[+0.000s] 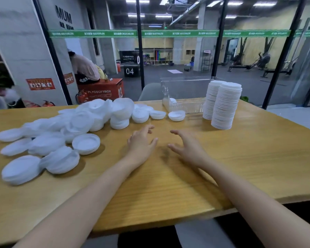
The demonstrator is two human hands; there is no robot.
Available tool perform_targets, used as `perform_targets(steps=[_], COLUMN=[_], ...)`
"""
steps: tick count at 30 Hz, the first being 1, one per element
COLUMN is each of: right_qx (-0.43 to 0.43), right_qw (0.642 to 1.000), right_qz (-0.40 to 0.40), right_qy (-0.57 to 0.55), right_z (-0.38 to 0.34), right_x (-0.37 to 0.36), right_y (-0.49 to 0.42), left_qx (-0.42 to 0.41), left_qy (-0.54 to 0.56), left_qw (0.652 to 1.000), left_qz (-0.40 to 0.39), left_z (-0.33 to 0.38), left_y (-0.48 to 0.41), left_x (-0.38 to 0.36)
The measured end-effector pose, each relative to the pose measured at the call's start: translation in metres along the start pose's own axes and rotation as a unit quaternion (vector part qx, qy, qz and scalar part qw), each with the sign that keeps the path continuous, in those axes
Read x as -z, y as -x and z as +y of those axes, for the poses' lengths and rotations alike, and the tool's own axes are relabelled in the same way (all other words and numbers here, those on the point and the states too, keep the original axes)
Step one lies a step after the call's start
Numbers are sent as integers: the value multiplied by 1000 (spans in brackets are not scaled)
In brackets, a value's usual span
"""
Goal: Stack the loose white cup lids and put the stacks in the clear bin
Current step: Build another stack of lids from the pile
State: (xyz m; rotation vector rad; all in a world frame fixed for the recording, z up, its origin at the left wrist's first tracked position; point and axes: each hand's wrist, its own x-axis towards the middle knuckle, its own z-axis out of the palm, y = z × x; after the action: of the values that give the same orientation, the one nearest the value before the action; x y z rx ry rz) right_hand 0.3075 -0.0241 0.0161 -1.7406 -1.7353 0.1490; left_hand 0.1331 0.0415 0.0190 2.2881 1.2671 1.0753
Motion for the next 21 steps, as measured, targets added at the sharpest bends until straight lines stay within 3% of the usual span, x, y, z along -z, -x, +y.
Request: perform_targets(steps=[6,12,18,21], right_qx=[106,195,287,318], right_qw=[993,978,953,943], right_qz=[-37,-66,-96,-97], right_qy=[-34,-36,-11,4], right_z=[-90,-169,-226,-246], right_x=[-61,-118,-165,-181], right_y=[-29,-48,-64,-71], left_qx=[-42,-65,68,133], left_qy=[-22,-126,-204,-221], left_qw=[998,986,972,965], left_qz=[43,87,96,57], left_z=[-65,-138,-213,-240], left_y=[16,18,5,-5], left_x=[90,186,244,253])
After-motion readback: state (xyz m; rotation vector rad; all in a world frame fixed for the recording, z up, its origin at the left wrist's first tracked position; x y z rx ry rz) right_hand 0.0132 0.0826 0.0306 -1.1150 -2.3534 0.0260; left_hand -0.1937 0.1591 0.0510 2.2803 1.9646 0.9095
